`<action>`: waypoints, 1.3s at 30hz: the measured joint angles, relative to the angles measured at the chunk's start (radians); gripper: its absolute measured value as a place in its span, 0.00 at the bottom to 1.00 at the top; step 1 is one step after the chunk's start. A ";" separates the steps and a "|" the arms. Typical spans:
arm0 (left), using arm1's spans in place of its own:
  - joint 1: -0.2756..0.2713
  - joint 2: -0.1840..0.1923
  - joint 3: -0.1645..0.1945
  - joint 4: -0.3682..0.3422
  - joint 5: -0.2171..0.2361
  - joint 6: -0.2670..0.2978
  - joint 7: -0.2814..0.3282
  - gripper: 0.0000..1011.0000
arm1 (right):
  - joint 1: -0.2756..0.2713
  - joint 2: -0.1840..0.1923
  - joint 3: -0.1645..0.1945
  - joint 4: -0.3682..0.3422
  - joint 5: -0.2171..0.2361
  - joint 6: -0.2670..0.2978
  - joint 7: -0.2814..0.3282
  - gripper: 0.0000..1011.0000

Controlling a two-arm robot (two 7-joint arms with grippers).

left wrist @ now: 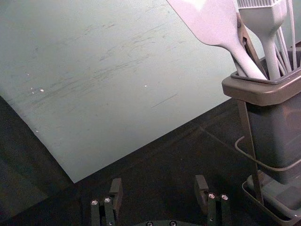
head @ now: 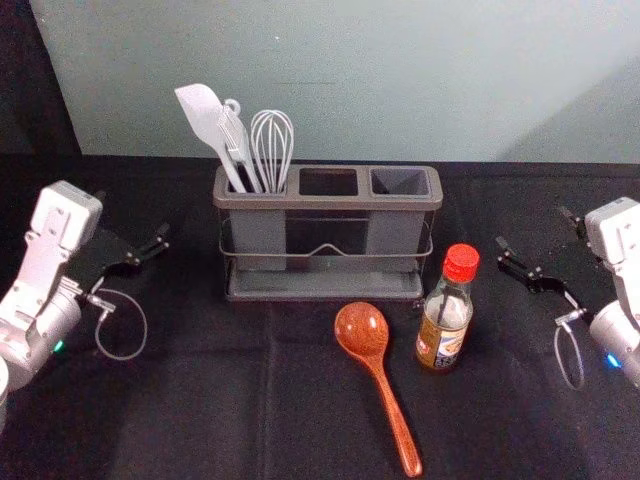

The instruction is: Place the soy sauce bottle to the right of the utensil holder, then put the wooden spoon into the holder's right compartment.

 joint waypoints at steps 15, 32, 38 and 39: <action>0.000 0.000 0.000 0.000 0.000 0.000 0.000 0.99 | 0.000 0.000 0.000 0.000 0.000 0.000 0.000 0.99; 0.000 0.000 0.000 0.000 0.000 0.000 0.000 0.99 | 0.000 0.000 0.000 0.000 0.000 0.000 0.000 0.99; 0.000 0.000 0.000 0.000 0.000 0.000 0.000 0.99 | -0.006 0.002 0.004 -0.008 -0.003 0.000 0.000 0.99; 0.000 0.000 0.000 0.000 0.000 0.000 0.000 0.99 | -0.006 0.002 0.004 -0.008 -0.003 0.000 0.000 0.99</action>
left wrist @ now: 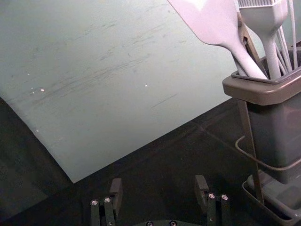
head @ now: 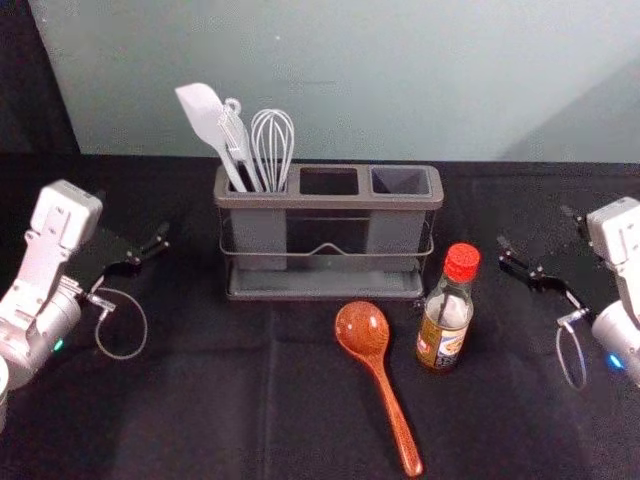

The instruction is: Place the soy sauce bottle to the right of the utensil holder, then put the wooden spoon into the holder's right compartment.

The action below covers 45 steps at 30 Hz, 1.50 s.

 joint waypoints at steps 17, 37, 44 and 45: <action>0.000 0.000 0.000 0.000 0.000 0.000 0.000 0.99 | -0.252 0.146 0.124 -0.267 0.043 -0.005 0.046 0.99; 0.000 0.000 0.000 0.000 0.000 0.000 0.000 0.99 | -0.425 0.253 0.249 -0.441 0.344 -0.053 0.382 0.99; 0.000 0.000 0.000 0.000 0.000 0.000 0.000 0.99 | -0.332 0.165 0.180 -0.405 0.323 -0.027 0.420 0.99; 0.000 0.000 0.000 0.000 0.000 0.000 0.000 0.99 | -0.321 0.154 0.174 -0.398 0.321 -0.023 0.421 0.99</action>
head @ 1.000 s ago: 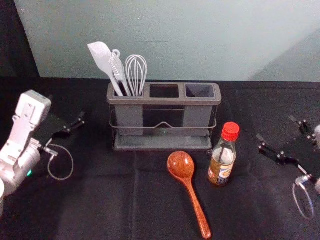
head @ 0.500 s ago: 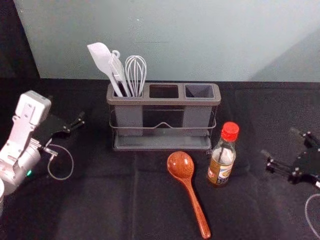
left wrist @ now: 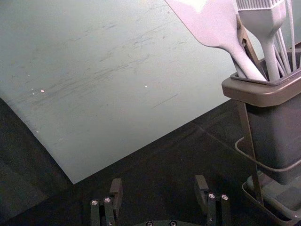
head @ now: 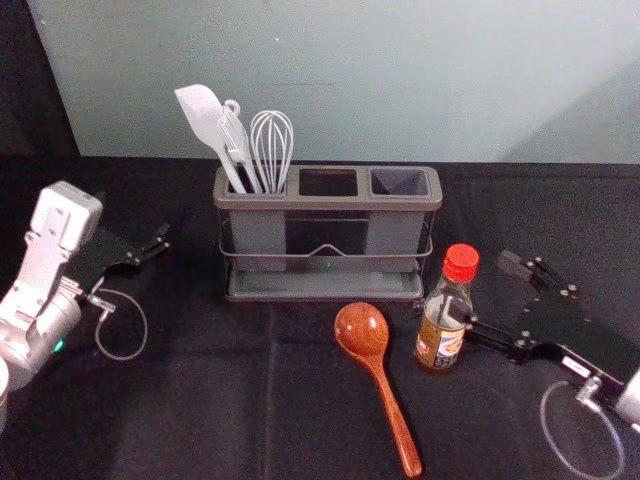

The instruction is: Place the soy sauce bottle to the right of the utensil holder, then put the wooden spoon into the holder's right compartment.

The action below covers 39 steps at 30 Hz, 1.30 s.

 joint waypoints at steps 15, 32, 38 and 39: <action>0.000 0.000 0.000 0.000 0.000 0.000 0.000 0.99 | 0.079 -0.124 -0.029 0.068 -0.058 0.030 -0.020 0.99; 0.000 0.000 0.000 0.000 0.000 0.000 0.000 0.99 | 0.108 -0.193 -0.014 0.101 -0.085 0.060 0.001 0.56; 0.000 0.000 0.000 0.000 0.000 0.000 0.000 0.99 | 0.105 -0.203 -0.004 0.097 -0.097 0.065 0.009 0.40; 0.000 0.000 0.000 0.000 0.000 0.000 0.000 0.99 | 0.103 -0.205 0.000 0.095 -0.100 0.066 0.010 0.39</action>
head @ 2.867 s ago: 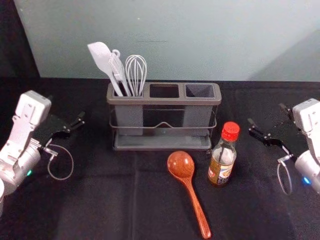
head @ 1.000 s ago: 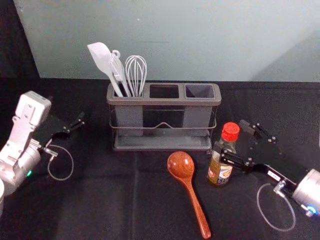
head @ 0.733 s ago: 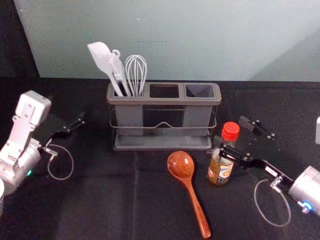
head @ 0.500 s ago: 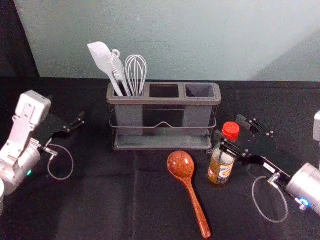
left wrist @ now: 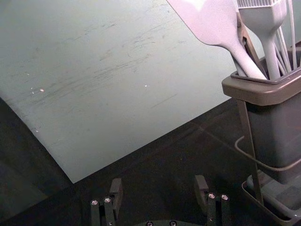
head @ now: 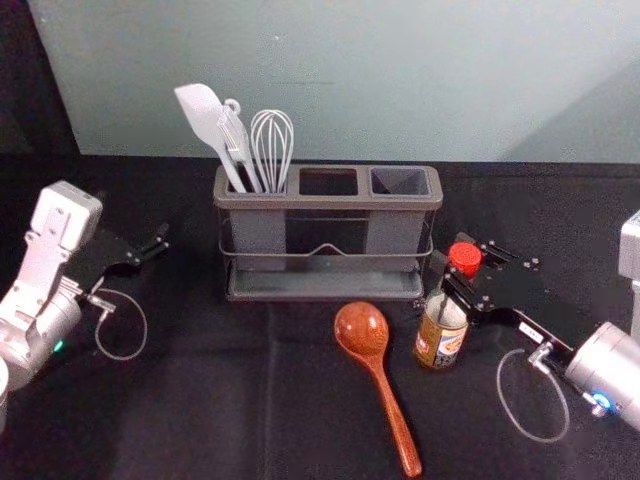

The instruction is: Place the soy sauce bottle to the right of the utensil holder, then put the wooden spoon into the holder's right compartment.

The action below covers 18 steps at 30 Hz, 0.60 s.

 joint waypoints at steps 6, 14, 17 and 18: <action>0.000 0.000 0.000 0.000 0.000 0.000 0.000 0.99 | -0.013 -0.003 0.020 -0.021 -0.008 0.005 0.006 0.38; 0.000 0.000 0.000 0.000 0.000 0.000 0.000 0.99 | -0.045 0.010 0.068 -0.070 -0.009 0.009 0.007 0.38; 0.000 0.000 0.000 0.000 0.000 0.000 0.000 0.99 | -0.053 0.014 0.083 -0.076 -0.008 0.008 0.006 0.38; 0.000 0.000 0.000 0.000 0.000 0.000 0.000 0.99 | -0.058 0.015 0.093 -0.078 -0.008 0.007 0.006 0.38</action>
